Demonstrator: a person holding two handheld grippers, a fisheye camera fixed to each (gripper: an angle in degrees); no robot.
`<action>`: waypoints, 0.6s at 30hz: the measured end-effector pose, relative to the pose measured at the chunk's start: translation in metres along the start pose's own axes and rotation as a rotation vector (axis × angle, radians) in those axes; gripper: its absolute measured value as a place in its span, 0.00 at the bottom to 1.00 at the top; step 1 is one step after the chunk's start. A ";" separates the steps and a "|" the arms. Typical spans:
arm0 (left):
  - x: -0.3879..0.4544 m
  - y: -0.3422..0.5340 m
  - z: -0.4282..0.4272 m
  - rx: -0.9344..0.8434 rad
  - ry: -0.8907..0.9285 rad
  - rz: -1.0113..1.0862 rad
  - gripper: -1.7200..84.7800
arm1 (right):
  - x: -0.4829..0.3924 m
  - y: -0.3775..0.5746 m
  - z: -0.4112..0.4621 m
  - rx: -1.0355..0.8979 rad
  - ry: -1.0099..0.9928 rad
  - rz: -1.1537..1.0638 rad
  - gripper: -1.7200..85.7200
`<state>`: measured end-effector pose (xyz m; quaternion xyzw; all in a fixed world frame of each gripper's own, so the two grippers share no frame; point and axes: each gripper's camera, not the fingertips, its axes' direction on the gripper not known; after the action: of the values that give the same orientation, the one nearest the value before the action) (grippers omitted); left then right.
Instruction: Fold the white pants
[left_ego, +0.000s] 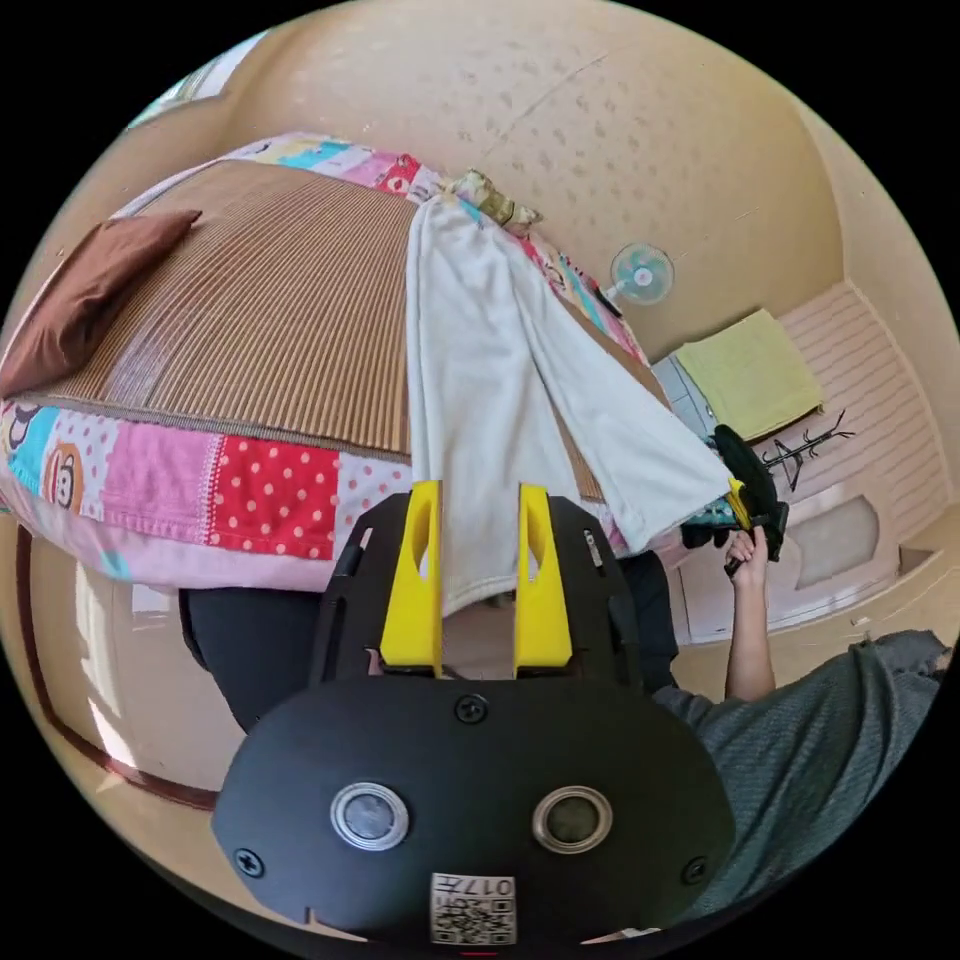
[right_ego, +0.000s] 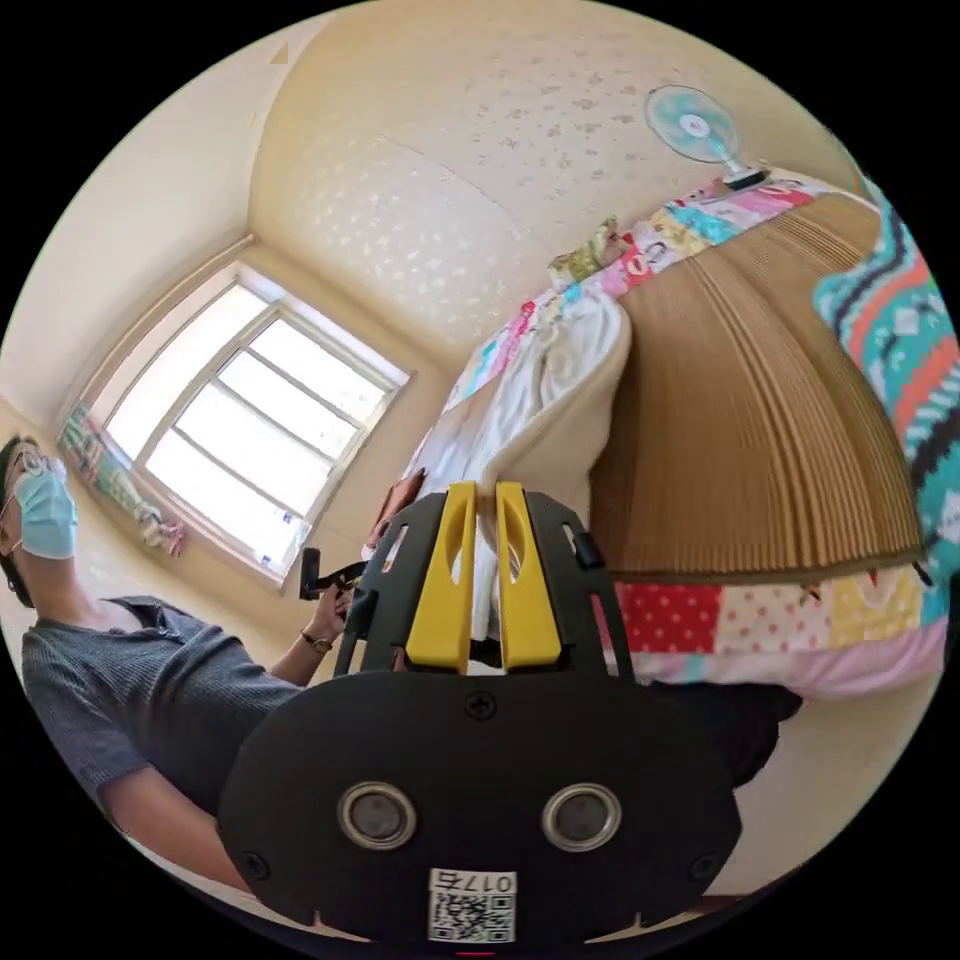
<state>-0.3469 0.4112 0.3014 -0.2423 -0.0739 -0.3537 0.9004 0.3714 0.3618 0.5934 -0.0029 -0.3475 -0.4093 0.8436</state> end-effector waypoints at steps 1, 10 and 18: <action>0.005 -0.009 0.006 -0.014 0.060 0.018 0.16 | -0.015 -0.012 0.031 -0.064 -0.074 -0.044 0.05; 0.005 -0.094 0.106 -0.155 0.370 -0.033 0.25 | -0.059 0.001 0.238 -0.465 -0.299 0.020 0.05; -0.036 -0.074 0.146 -0.232 0.333 -0.098 0.06 | -0.005 0.017 0.229 -0.617 -0.369 0.200 0.04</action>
<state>-0.4179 0.4574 0.4463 -0.2785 0.1057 -0.4382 0.8481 0.2475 0.4423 0.7691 -0.3647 -0.3518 -0.4031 0.7621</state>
